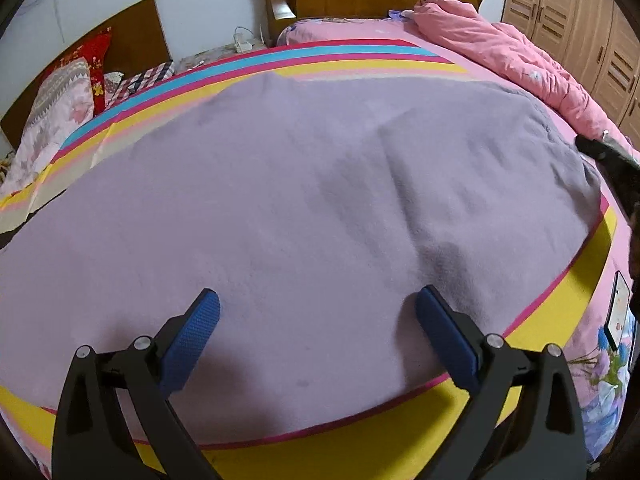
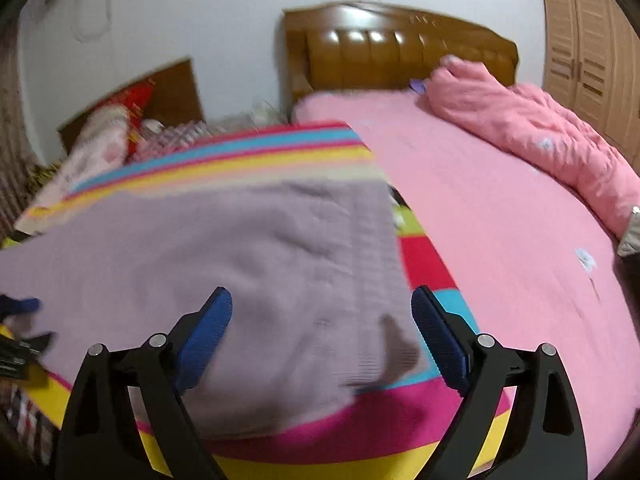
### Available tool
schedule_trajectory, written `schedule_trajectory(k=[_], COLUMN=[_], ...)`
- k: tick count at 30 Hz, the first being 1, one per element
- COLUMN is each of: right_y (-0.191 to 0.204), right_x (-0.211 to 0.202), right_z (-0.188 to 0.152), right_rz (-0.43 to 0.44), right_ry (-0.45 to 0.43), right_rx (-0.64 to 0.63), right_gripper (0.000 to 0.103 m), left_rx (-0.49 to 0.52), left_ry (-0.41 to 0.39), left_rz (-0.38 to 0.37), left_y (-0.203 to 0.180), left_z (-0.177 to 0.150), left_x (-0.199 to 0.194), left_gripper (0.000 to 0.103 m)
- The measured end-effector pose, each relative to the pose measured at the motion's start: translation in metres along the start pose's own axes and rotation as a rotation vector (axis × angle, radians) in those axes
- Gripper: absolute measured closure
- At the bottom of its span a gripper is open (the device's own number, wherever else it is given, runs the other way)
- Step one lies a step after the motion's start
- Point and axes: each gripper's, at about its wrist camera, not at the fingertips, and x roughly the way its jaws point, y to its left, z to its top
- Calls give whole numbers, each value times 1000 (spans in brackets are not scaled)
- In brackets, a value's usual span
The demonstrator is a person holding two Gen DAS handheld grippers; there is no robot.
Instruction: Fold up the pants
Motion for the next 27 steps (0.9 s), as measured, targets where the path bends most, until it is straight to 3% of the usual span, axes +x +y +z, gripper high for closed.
schedule_trajectory(k=[2,4,7,9,13,18,21,27], right_y=[21,30,28,32,33,53,95,224], right_x=[-3,6,29,30,28,16,10,32], right_z=[0,-4,-20,-26,-22,-7,6,0], right_rz=[77,99,68,38,7,-101,16,210], right_ry=[-6,37,128,114,139,97,63,126], right_rx=[-73,-112,-123,-196,-192,-139,-149,-347], right_gripper=[13,13,13,13,13,13,13,13], left_rx=[-2,-2,-4,-6,-39,-96,-180,-447], left_ry=[0,3,4,-1,-72,-165,-191,-295], left_rz=[6,6,3,-23,-154,-180,-183,-167], left_y=[-2,-5,-4,-5,-3,17,44,133], left_z=[0,3,1,-1,-7,-23,-41,-91], left_x=[0,0,-4,-7,-26,-48,-53,-76], left_gripper=[3,3,3,3,3,3,3,3])
